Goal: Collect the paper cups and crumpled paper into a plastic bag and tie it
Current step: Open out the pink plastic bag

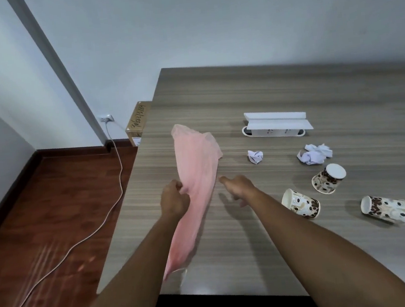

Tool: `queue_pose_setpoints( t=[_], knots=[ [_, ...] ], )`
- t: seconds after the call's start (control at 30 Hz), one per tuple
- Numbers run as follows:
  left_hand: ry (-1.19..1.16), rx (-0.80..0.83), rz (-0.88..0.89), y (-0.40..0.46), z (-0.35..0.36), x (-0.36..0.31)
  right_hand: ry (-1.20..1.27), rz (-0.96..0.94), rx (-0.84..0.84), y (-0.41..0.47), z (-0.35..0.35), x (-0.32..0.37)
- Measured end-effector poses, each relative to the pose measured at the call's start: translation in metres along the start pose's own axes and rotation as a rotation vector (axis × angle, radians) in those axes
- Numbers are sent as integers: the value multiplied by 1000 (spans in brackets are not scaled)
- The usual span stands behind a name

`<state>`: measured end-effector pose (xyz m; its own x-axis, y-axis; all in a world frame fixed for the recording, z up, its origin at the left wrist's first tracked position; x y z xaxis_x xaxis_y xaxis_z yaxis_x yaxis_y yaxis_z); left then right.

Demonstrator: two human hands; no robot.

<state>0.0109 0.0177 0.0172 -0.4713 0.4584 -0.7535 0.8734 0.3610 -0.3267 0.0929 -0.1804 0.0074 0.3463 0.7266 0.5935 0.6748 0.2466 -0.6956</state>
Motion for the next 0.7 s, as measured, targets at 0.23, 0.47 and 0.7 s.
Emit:
queue_pose_setpoints(
  t=[0.23, 0.47, 0.7],
  knots=[
    [-143, 0, 327, -64, -9, -46, 625, -73, 120, -27, -4, 2],
    [-77, 95, 410, -89, -8, -53, 699, -313, 129, -62, -22, 25],
    [-310, 254, 259, -91, -33, -66, 664, -465, 55, -88, -60, 43]
  ],
)
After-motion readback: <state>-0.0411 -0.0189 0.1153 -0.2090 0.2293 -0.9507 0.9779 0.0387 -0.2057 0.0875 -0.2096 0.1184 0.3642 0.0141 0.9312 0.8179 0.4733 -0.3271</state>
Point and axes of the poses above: each hand's wrist, its own y-axis towards the middle knuckle, its own z-axis out of the palm, x = y × z, the point moved 6 cm from there along y, towards the middle knuckle, and after that the axes turned 13 degrees about x, right-handed, at the moved point
